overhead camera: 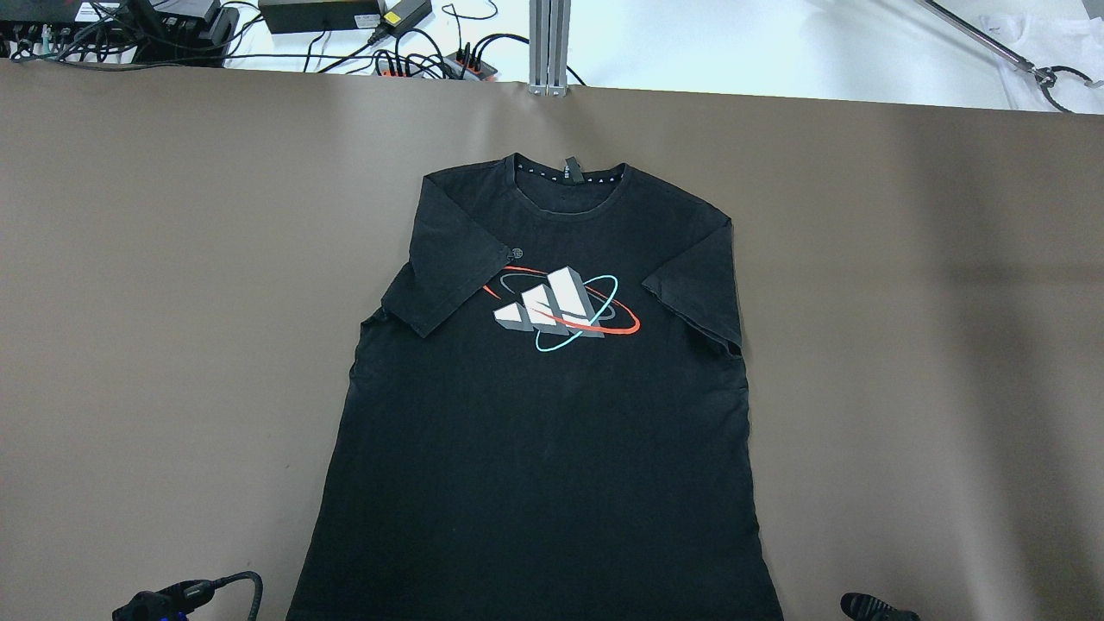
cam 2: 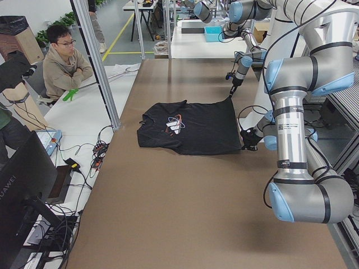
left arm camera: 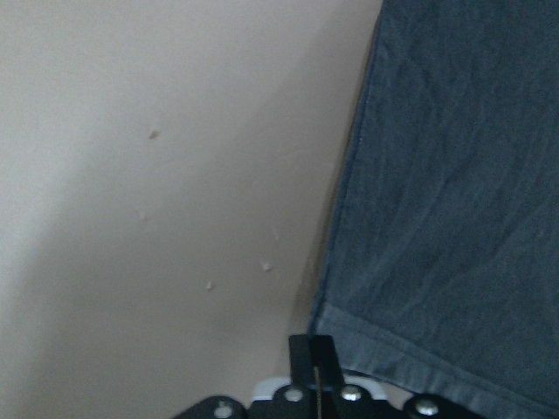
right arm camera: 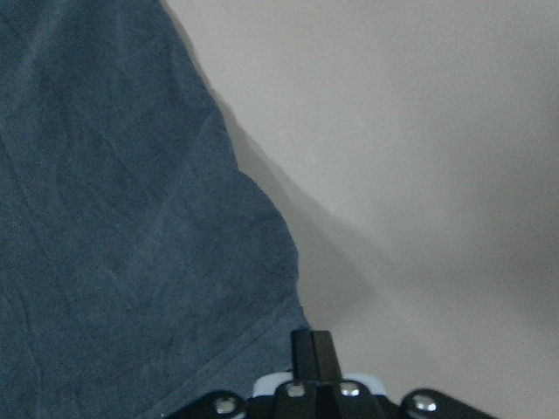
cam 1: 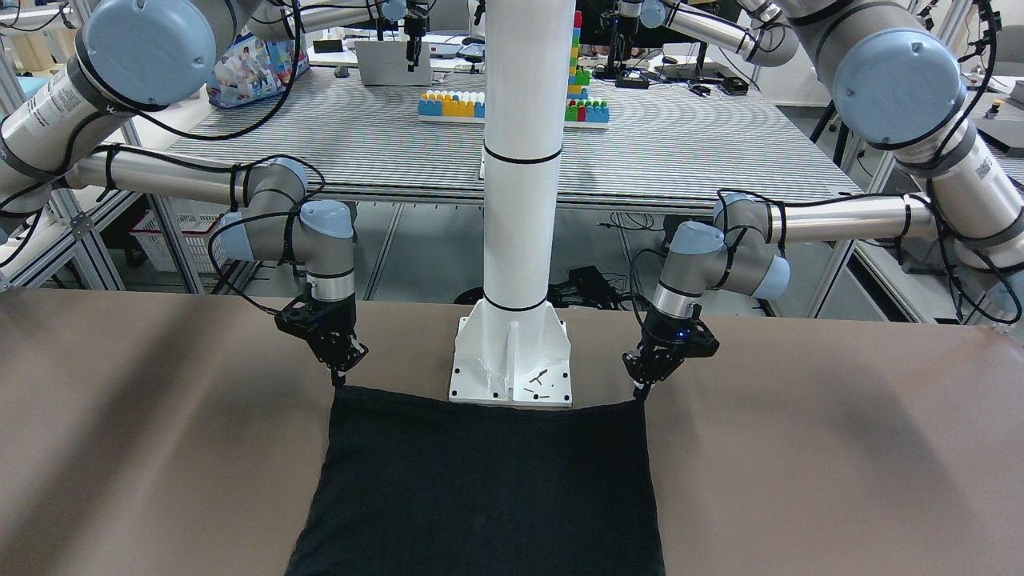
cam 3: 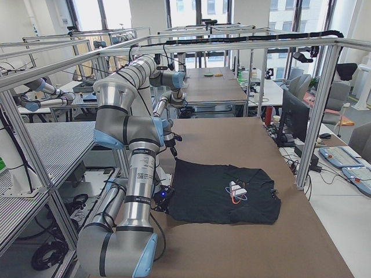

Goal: Fold clothes
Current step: 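Grasp the hem corners with both grippers and lift them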

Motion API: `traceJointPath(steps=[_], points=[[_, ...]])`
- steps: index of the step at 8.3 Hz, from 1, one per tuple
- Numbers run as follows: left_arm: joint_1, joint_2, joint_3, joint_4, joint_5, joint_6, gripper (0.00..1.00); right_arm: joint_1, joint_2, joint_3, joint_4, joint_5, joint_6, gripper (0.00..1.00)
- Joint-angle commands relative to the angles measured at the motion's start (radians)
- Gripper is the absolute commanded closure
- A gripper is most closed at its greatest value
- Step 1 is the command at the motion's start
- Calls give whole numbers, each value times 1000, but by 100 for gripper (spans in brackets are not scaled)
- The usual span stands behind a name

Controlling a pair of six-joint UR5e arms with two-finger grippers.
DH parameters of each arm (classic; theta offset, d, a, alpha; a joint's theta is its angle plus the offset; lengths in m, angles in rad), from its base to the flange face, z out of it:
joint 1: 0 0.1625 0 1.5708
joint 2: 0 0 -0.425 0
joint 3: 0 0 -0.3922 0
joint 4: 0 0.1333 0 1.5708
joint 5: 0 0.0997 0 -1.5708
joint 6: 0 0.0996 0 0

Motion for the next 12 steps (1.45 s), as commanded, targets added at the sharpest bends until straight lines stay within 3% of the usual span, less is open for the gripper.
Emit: traceJointPath(steps=[1, 3, 5, 7, 9, 12], points=[[-17, 4, -159, 2, -26, 1, 100, 47, -49, 154, -12, 84, -6, 100], [-265, -101, -147, 69, -258, 29, 100, 211, -51, 197, -12, 289, -16, 100], [-540, -324, -9, 167, -449, 157, 100, 453, 77, 140, -14, 484, -63, 100], [-744, -418, 128, 163, -594, 209, 100, 761, 334, -107, -38, 718, -158, 100], [-878, -497, 267, 147, -677, 252, 100, 947, 480, -275, -121, 785, -367, 100], [-984, -636, 427, 146, -734, 259, 100, 1058, 612, -476, -124, 779, -469, 100]])
